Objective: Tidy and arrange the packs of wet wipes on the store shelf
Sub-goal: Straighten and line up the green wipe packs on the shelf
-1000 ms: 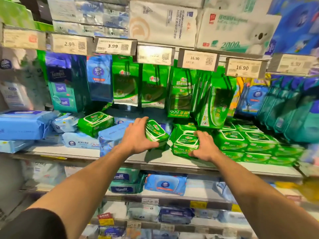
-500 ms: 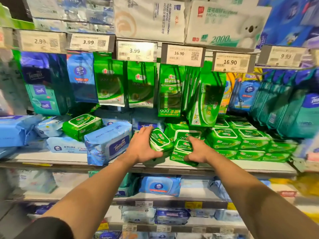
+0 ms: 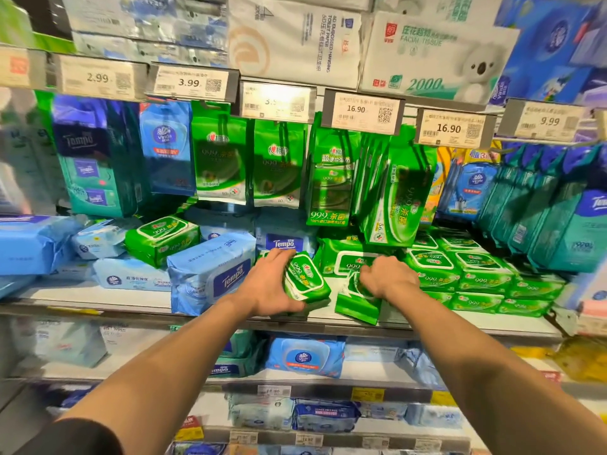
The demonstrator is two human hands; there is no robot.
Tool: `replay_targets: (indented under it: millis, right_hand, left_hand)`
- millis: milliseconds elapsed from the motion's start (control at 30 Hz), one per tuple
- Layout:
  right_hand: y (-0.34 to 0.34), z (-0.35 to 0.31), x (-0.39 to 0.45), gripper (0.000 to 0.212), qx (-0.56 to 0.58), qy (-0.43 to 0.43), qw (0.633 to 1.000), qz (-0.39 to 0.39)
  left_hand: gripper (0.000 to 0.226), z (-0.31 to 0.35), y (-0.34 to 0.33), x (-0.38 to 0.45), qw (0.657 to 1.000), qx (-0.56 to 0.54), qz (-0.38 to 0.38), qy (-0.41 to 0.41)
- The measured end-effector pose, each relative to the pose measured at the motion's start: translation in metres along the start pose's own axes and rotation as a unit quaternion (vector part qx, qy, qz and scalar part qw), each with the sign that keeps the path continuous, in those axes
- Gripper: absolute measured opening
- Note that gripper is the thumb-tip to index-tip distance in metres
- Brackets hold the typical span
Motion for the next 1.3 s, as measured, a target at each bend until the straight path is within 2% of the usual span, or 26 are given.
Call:
replay_targets:
  millis: [33, 133, 233, 367, 467, 633, 767, 933, 1300]
  right_hand:
    - [0.000, 0.002, 0.002, 0.041, -0.005, 0.030, 0.999, -0.021]
    - [-0.016, 0.004, -0.001, 0.091, -0.049, 0.140, 0.978, -0.148]
    - [-0.029, 0.005, -0.007, 0.110, -0.143, 0.198, 0.951, -0.189]
    - [-0.046, -0.004, -0.007, 0.106, -0.162, 0.241, 0.935, -0.203]
    - [-0.048, -0.009, -0.003, 0.099, -0.143, 0.211, 0.949, -0.184]
    - [-0.051, -0.009, 0.001, 0.103, -0.120, 0.136, 0.970, -0.164]
    - [-0.053, -0.002, 0.002, 0.102, -0.071, 0.147, 0.969, -0.185]
    - [-0.046, -0.001, -0.003, 0.096, -0.120, 0.189, 0.963, -0.151]
    - [-0.053, 0.021, 0.020, 0.096, -0.136, 0.141, 0.974, -0.117]
  left_hand:
    - [0.119, 0.000, 0.000, 0.001, 1.000, -0.001, 0.001, 0.000]
    - [0.119, -0.002, 0.000, 0.002, 1.000, -0.015, 0.003, 0.002]
    - [0.119, -0.004, 0.000, 0.001, 1.000, -0.030, -0.002, -0.002]
    - [0.115, -0.005, 0.001, -0.004, 0.999, -0.032, -0.009, -0.012]
    - [0.116, -0.009, 0.001, -0.005, 0.999, -0.018, -0.015, -0.023]
    - [0.118, -0.015, -0.001, -0.009, 0.999, 0.018, -0.023, -0.042]
    - [0.117, -0.019, 0.000, -0.010, 0.999, 0.023, -0.022, -0.039]
    - [0.117, -0.019, -0.004, -0.007, 0.999, 0.026, -0.027, -0.033]
    - [0.112, -0.018, -0.004, -0.006, 0.998, 0.012, -0.041, -0.037]
Point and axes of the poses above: each hand's wrist, its own x-axis towards the middle knuckle, its own y-axis out of the back of the hand, z = x × y, the point moved 6 cm from there along x, towards the middle knuckle, and after that the axes turned 5 degrees about x, right-handed, at the moved point
